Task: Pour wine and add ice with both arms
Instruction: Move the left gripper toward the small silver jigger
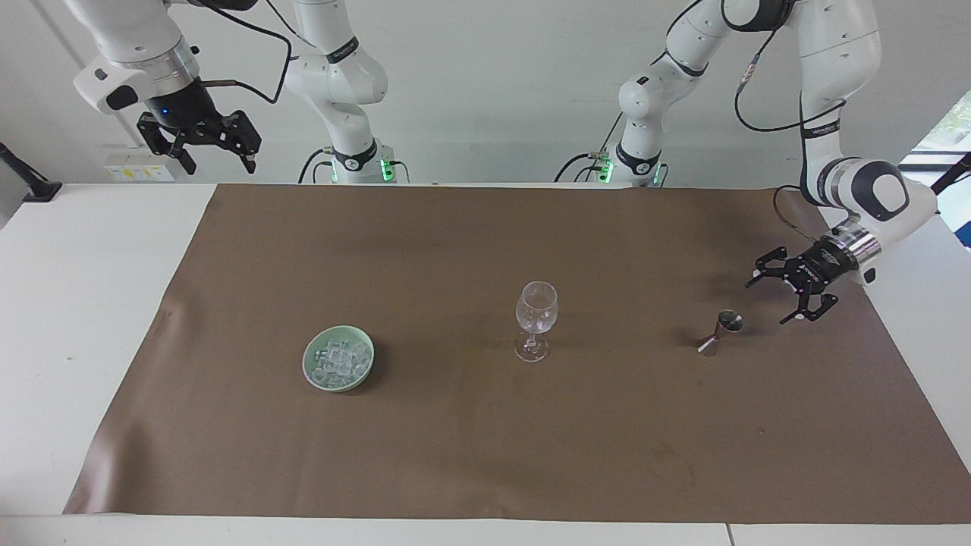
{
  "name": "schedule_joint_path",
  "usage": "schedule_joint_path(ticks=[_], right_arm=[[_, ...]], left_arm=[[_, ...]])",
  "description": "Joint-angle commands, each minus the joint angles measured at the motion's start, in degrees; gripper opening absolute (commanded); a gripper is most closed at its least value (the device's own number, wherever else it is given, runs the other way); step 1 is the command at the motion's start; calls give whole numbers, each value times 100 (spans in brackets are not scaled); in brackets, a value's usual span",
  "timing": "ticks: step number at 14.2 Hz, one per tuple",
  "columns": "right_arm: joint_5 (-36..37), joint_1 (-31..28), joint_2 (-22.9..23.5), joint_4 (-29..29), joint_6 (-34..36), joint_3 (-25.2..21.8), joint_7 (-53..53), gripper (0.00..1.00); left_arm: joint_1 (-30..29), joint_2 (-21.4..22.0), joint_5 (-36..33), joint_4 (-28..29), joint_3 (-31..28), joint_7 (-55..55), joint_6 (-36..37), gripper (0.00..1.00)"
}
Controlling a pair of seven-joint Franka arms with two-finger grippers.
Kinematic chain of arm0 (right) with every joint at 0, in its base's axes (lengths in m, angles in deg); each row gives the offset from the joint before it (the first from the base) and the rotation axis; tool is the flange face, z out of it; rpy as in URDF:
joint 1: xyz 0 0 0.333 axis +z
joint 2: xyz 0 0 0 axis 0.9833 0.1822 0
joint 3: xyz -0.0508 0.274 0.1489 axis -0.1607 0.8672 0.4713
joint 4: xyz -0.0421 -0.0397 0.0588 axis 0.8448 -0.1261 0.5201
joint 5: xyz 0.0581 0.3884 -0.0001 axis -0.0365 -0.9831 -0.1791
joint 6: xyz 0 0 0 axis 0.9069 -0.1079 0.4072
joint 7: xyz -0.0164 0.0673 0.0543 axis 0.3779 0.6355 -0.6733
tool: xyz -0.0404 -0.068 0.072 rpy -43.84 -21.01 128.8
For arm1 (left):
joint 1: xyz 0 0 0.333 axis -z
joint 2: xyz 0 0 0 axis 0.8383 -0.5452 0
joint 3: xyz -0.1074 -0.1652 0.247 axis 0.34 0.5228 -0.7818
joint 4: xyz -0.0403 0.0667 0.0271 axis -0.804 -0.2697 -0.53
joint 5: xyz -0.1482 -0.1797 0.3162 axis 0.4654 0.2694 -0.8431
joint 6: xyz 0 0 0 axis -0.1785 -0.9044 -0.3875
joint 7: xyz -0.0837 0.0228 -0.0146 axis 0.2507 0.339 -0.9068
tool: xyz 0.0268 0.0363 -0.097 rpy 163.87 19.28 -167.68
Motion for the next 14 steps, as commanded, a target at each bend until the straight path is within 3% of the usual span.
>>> schedule_joint_path(ticks=[1,3,14], right_arm=[[-73,-13,-58,16,35,4,56,100],[-64,-13,-58,16,35,4,56,100],[-73,-13,-58,16,35,4,56,100]], left_arm=[[45,-106,496,319,-4,566,-102,100],[45,-142,988,601,-13,1122,-102,100],[677,-257,2088,593,-4,1281,-638,100]])
